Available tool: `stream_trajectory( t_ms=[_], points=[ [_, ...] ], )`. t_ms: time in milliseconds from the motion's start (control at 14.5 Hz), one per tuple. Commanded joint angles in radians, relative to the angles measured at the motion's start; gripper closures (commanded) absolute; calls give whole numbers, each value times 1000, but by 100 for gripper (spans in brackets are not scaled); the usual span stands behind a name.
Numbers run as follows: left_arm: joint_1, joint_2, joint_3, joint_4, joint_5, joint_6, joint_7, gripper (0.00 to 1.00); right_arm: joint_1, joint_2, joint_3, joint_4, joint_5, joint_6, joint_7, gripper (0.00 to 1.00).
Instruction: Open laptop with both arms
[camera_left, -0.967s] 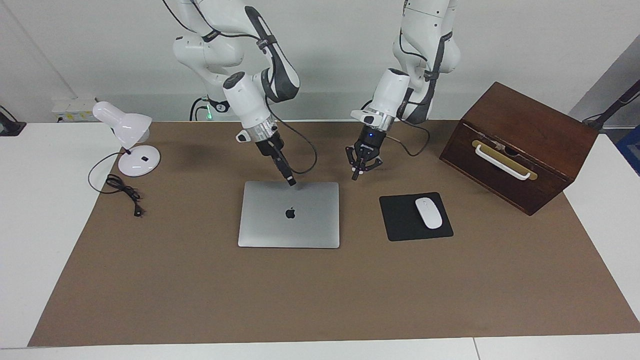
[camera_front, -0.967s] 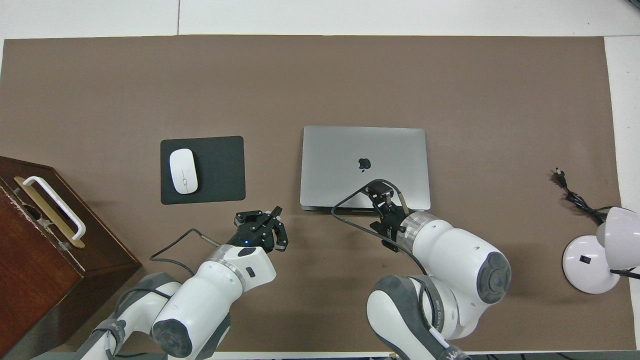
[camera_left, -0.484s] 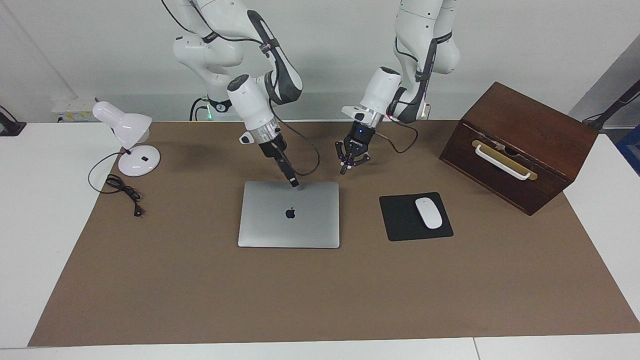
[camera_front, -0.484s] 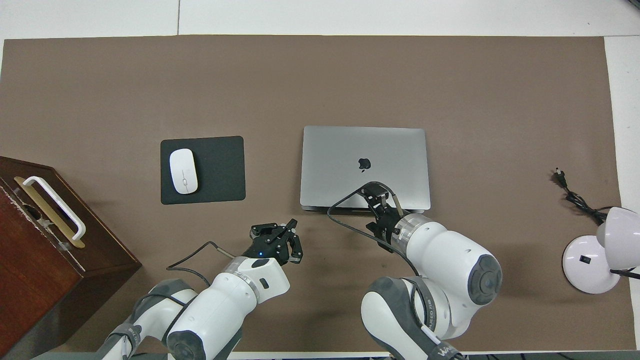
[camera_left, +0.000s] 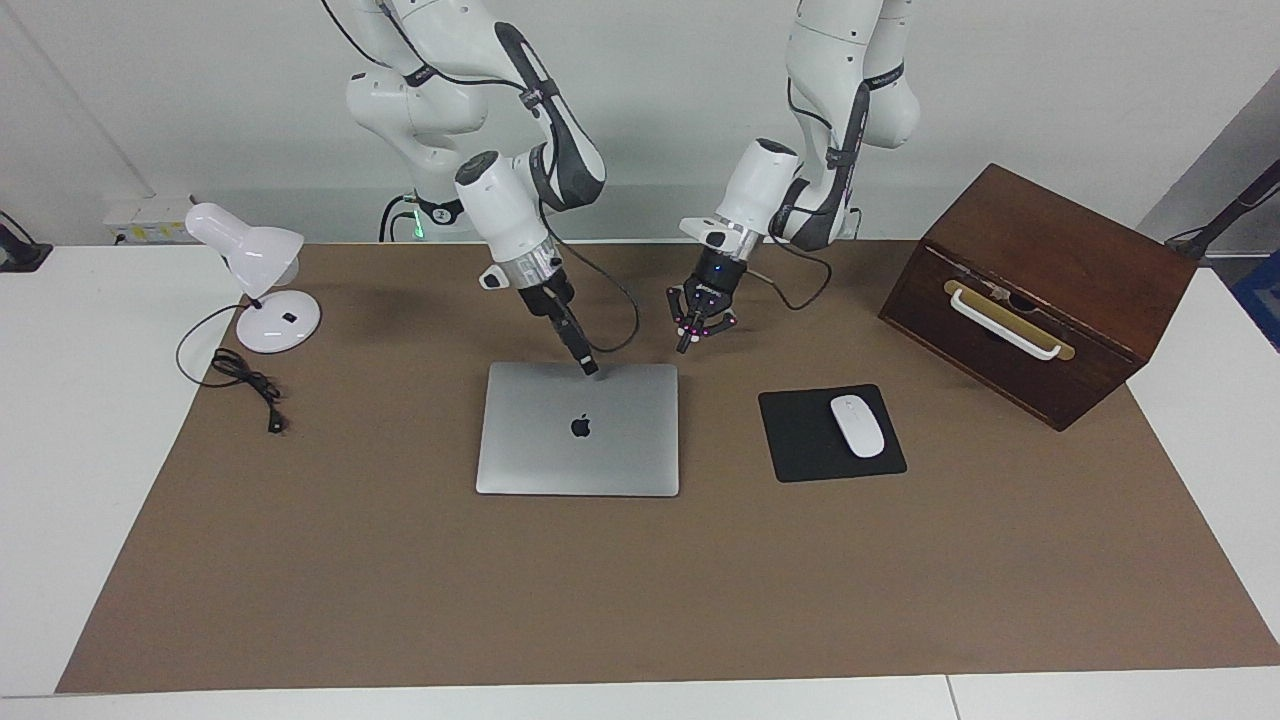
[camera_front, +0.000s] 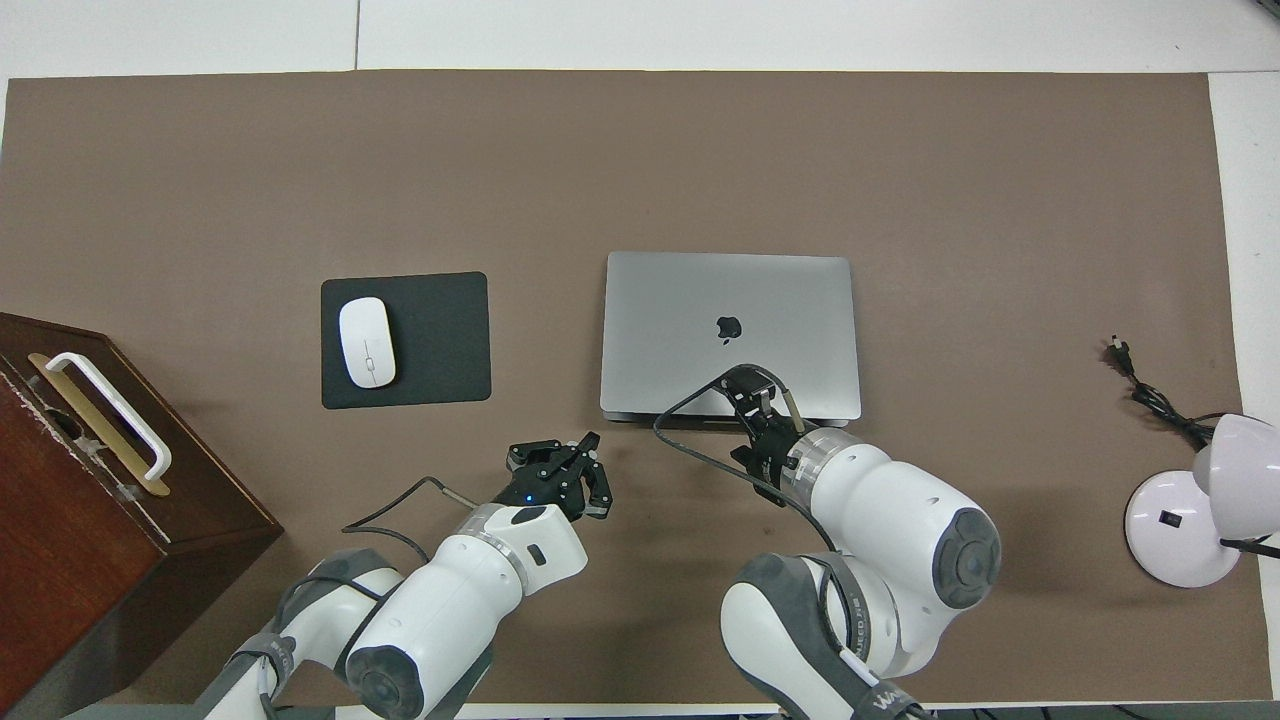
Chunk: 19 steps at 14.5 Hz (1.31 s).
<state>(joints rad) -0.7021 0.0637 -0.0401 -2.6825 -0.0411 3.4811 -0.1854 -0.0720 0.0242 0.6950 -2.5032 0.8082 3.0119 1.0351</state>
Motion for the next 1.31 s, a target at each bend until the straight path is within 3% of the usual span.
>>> stream_trajectory(
  t_ms=[0, 414, 1243],
  points=[
    [-13, 56, 14, 47, 6, 23, -17, 100, -11, 16, 21, -2, 29, 41, -29, 0],
    [-14, 123, 14, 111, 6, 23, -17, 100, -11, 46, 28, 0, 29, 87, -49, 0],
    [-11, 186, 17, 162, 6, 23, -12, 100, -14, 49, 28, 3, 29, 87, -67, 0]
  ],
)
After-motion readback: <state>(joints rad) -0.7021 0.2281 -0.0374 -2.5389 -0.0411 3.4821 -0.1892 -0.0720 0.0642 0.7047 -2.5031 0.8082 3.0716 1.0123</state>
